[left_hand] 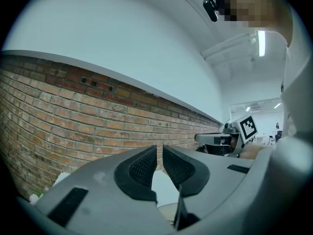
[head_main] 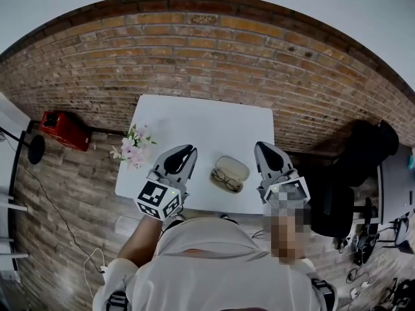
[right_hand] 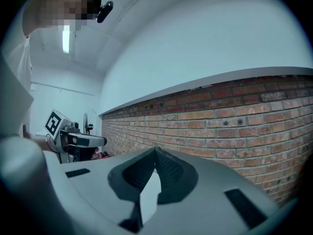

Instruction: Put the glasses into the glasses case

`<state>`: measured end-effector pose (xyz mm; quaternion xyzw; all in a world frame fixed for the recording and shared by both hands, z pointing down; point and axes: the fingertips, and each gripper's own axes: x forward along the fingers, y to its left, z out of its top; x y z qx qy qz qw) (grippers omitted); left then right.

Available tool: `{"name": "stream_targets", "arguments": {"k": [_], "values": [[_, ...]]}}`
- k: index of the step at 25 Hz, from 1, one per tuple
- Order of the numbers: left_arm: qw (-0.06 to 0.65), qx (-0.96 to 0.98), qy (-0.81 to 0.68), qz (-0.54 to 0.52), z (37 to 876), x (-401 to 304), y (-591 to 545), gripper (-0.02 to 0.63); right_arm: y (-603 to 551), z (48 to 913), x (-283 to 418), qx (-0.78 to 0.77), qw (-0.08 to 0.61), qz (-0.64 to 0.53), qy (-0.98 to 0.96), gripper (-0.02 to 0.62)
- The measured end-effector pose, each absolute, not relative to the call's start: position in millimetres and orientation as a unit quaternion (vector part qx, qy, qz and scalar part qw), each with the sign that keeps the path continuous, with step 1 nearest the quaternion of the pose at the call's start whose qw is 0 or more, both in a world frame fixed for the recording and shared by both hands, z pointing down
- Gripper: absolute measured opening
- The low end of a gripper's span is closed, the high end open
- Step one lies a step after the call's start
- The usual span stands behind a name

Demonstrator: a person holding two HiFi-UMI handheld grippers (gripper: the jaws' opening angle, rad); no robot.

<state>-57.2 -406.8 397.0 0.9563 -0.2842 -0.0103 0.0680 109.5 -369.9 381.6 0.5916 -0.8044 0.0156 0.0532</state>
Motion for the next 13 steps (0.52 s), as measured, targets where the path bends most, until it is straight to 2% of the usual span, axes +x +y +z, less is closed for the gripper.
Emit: {"name": "stream_targets", "arguments": {"k": [13], "values": [[0.067, 0.954, -0.293, -0.009, 396.5, -64.6, -416.1, 0.044, -382.7, 387.5, 95.2, 0.567, 0.061, 0.017, -0.821, 0.051]]}}
